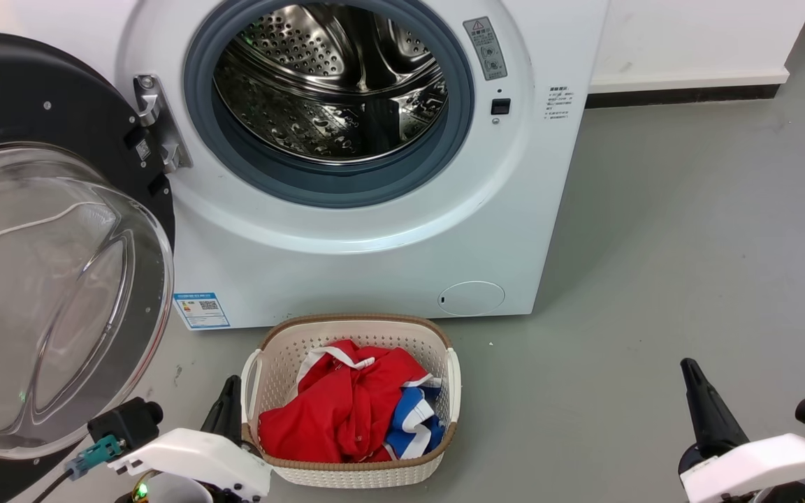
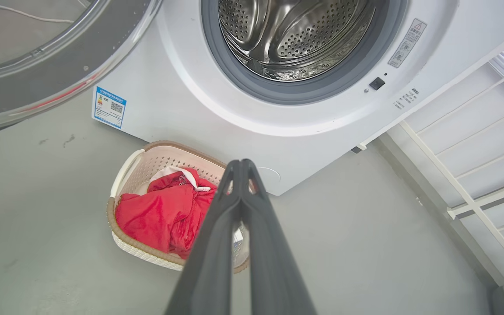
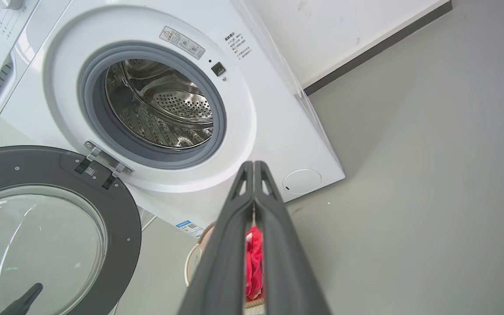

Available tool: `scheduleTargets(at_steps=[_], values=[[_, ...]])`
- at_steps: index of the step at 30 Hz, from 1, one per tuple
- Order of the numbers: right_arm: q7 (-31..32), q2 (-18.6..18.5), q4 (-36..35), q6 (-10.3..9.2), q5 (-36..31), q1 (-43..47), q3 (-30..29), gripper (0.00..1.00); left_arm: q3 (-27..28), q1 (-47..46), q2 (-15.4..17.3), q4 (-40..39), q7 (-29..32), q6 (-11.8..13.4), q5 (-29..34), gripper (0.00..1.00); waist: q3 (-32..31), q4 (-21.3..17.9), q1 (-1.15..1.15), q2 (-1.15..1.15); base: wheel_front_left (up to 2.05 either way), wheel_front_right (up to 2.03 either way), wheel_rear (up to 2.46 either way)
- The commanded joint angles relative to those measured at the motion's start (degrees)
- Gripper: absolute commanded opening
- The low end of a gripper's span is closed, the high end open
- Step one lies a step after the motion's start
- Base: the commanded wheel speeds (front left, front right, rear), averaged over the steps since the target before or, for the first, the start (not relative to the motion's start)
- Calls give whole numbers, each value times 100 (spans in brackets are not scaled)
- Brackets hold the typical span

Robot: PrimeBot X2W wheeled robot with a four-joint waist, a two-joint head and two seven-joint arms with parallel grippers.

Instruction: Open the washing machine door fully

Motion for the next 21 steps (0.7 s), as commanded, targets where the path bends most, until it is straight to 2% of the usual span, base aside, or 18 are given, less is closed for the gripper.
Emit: scheduleTargets(at_steps=[1,21], values=[[26,1,-34,0,210,-164,-27,0,114,-176,4,-48,44,-82,-143,0,1,4,0,0,0,0,0],[162,23,206,0,1720,-389,-110,0,682,-239,-296,36,357,-557,-1323,0,20,73,0,0,0,0,0]])
